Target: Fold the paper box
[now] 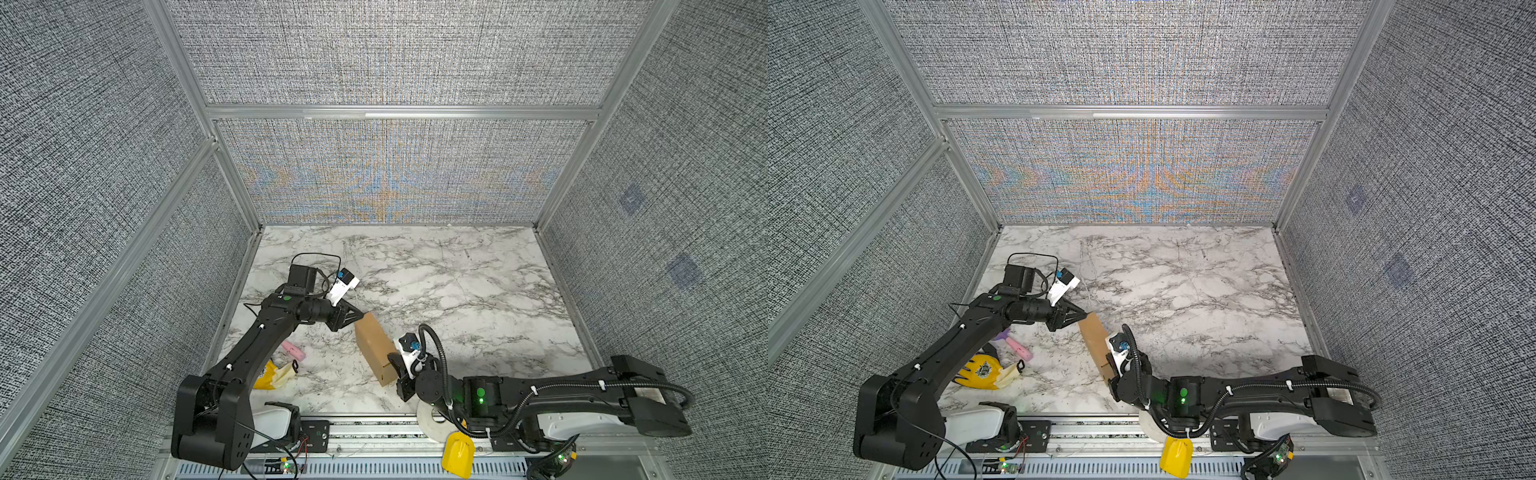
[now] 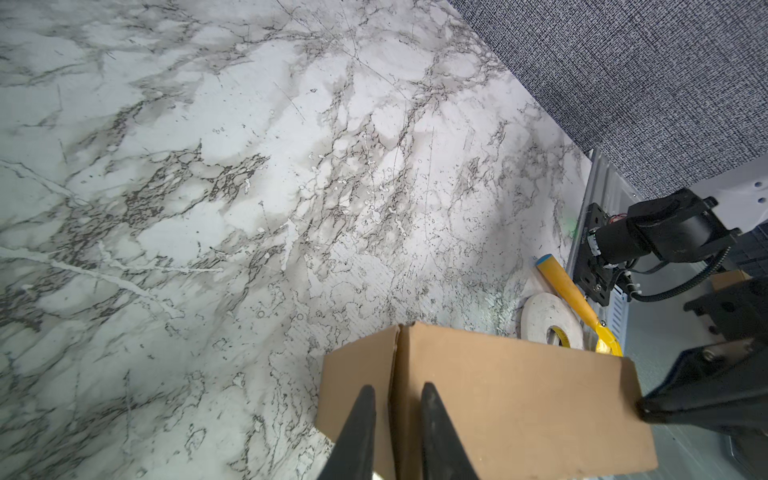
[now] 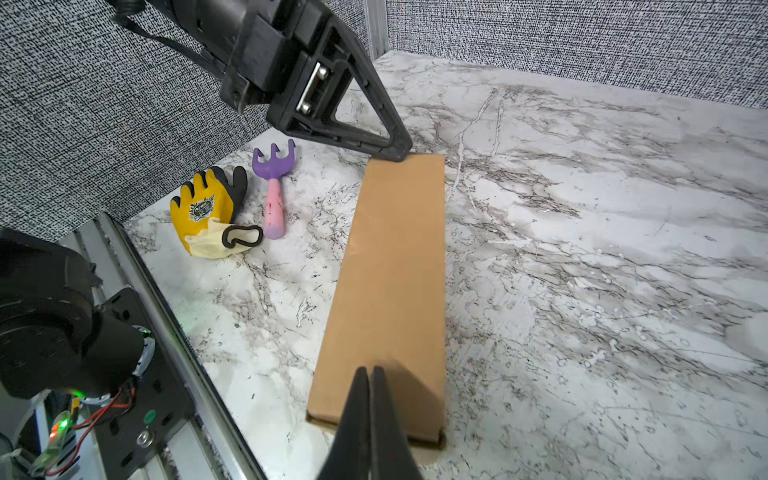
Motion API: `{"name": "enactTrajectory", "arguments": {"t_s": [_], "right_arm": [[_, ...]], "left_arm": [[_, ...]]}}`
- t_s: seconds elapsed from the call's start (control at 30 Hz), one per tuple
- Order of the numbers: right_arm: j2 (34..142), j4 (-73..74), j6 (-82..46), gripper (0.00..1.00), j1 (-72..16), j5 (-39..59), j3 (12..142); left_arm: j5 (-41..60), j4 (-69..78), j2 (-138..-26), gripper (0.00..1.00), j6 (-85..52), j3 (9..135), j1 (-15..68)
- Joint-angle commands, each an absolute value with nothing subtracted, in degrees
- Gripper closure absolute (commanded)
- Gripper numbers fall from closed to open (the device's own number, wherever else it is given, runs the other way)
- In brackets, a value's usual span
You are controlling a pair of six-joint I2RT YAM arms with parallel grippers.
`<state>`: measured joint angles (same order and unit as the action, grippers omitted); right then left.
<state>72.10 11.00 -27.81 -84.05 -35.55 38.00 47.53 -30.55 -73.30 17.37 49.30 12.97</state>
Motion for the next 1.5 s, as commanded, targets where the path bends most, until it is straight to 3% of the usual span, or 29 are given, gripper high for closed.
{"name": "enactTrajectory", "arguments": {"t_s": [0.0,0.2,0.43,0.6,0.67,0.77,0.87,1.0,1.13,1.47], "right_arm": [[70.5,3.9,-28.0,0.95,-84.1,-36.1,39.8],[67.0,2.2,-23.8,0.95,-83.5,-36.2,43.2],[72.1,5.2,-29.2,0.95,-82.5,-33.6,38.6],[68.9,4.2,-28.0,0.95,-82.0,-33.9,38.8],[67.5,0.9,-26.1,0.88,-81.7,-34.0,41.8],[67.5,-4.0,-24.1,0.48,-81.5,-34.0,46.9],[71.8,-7.7,-22.2,0.22,-81.5,-31.9,52.3],[81.0,-15.8,-21.8,0.16,-80.0,-30.1,61.5],[84.7,-16.2,-23.8,0.15,-77.4,-28.1,61.7],[89.2,-17.2,-24.2,0.19,-75.3,-23.9,62.9]], "left_arm": [[43.0,-33.0,-73.5,0.78,18.5,49.0,13.0],[43.1,-32.8,-73.7,0.78,18.6,49.0,13.0],[43.2,-32.9,-73.5,0.78,18.7,48.9,13.0],[43.4,-33.0,-73.3,0.78,18.7,49.0,12.9],[43.4,-33.1,-73.4,0.78,18.8,48.9,12.9],[43.6,-33.1,-73.3,0.78,18.9,49.0,13.0],[43.6,-33.0,-73.5,0.78,18.8,49.0,13.0],[43.8,-33.2,-73.7,0.78,18.8,49.0,13.0],[43.9,-33.0,-73.8,0.78,18.8,49.0,13.0],[44.3,-33.0,-73.5,0.78,18.6,49.0,13.0]]}}
